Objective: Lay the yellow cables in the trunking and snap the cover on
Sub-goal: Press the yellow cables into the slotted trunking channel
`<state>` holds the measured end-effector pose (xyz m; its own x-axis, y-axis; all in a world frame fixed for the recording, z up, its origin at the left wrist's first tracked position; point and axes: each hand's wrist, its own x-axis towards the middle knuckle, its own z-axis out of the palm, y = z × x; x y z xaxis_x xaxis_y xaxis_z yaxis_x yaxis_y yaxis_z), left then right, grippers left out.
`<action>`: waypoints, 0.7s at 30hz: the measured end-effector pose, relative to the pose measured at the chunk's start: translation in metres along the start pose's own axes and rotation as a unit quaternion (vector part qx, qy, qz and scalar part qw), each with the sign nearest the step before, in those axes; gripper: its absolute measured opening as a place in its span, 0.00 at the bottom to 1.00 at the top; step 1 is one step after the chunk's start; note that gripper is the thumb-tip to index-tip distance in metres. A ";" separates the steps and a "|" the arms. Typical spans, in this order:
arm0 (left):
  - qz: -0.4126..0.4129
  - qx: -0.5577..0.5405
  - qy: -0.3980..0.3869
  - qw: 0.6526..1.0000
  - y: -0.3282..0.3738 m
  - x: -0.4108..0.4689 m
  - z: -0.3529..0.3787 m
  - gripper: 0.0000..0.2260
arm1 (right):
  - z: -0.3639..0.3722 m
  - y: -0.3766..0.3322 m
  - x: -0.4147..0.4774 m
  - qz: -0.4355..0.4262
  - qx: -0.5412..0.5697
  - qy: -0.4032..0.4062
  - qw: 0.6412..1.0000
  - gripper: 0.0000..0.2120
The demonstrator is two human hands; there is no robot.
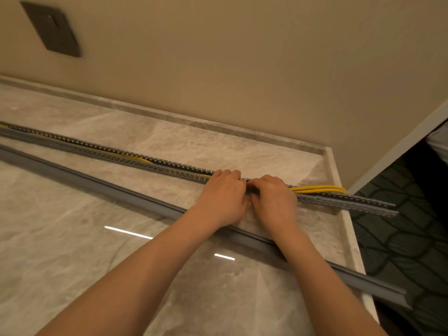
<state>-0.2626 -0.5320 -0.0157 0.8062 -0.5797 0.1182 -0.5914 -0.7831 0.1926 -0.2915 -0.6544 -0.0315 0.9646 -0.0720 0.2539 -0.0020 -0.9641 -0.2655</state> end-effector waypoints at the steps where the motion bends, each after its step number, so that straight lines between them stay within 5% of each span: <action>1: -0.002 -0.003 -0.002 1.000 -0.001 0.001 -0.002 0.15 | 0.000 0.001 0.000 -0.004 0.007 0.001 1.000 0.12; 10: -0.006 0.059 0.012 0.998 0.007 0.012 -0.012 0.15 | -0.021 0.014 -0.003 -0.040 0.113 0.021 0.993 0.09; 16: 0.041 0.018 0.034 0.998 0.038 0.017 -0.003 0.16 | -0.073 0.057 -0.007 0.020 0.149 -0.023 0.988 0.08; 21: 0.071 -0.034 -0.020 0.997 0.080 0.022 0.012 0.26 | -0.124 0.112 -0.018 0.091 0.175 -0.018 0.980 0.13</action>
<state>-0.2921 -0.6097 -0.0092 0.7120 -0.6936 0.1094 -0.6959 -0.6763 0.2417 -0.3419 -0.7932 0.0498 0.9655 -0.2187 0.1412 -0.0897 -0.7888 -0.6081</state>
